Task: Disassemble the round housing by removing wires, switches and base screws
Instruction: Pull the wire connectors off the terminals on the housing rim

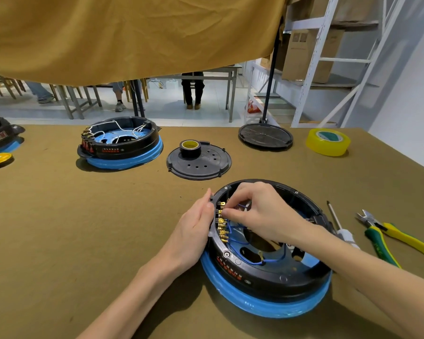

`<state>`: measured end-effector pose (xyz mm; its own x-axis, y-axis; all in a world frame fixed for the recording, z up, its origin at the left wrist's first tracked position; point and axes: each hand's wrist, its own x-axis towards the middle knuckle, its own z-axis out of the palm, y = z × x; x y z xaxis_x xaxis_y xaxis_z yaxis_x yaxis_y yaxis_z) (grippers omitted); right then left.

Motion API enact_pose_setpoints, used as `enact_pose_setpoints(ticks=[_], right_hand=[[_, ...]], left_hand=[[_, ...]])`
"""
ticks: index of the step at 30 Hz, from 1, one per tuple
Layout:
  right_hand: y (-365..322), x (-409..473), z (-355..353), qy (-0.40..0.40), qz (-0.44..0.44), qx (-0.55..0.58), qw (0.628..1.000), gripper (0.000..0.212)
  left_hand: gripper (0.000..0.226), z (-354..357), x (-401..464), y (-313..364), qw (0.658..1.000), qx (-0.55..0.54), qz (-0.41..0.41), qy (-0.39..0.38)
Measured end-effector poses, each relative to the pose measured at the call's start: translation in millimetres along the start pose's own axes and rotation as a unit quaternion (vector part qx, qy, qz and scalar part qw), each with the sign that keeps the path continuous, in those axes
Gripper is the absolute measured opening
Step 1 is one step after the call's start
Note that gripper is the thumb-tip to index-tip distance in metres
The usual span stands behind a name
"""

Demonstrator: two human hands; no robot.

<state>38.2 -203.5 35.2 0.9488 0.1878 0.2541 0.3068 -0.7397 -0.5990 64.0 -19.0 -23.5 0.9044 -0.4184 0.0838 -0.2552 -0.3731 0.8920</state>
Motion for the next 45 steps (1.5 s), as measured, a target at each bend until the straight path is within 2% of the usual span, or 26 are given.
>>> enact_pose_setpoints(ticks=[4,10,13,16,20,27,36,45], right_hand=[[3.5,-4.3,4.5,0.017,-0.011,0.002,1.0,0.012],[4.6,0.3,2.9,0.002,-0.008,0.023,1.0,0.009],[7.6,3.9,1.4,0.01,0.01,0.034,0.999,0.009],[7.4,1.5,3.0,0.01,0.007,0.039,0.999,0.008],[6.6,1.8,3.9,0.002,0.027,0.039,0.999,0.006],[5.3,3.9,2.4,-0.015,0.044,0.042,0.998,0.008],[4.4,4.3,-1.1,-0.018,0.048,0.063,0.997,0.008],[6.8,2.6,0.6,0.017,0.03,0.054,0.998,0.008]], left_hand=[[0.072,-3.1,-2.8,0.4,0.999,0.037,-0.013,-0.015],[0.069,-2.3,-6.7,6.4,0.999,0.05,-0.007,-0.011],[0.057,2.3,-9.1,10.5,0.999,0.024,-0.013,0.043],[0.052,6.6,-14.7,16.2,0.992,-0.052,-0.036,0.107],[0.074,11.1,-15.1,23.9,0.994,-0.044,-0.057,0.077],[0.068,10.7,-17.5,24.0,0.997,0.043,-0.047,0.037],[0.065,9.6,-16.4,25.1,0.997,0.032,-0.063,0.029],[0.063,10.3,-13.2,23.3,0.998,0.02,-0.046,0.038]])
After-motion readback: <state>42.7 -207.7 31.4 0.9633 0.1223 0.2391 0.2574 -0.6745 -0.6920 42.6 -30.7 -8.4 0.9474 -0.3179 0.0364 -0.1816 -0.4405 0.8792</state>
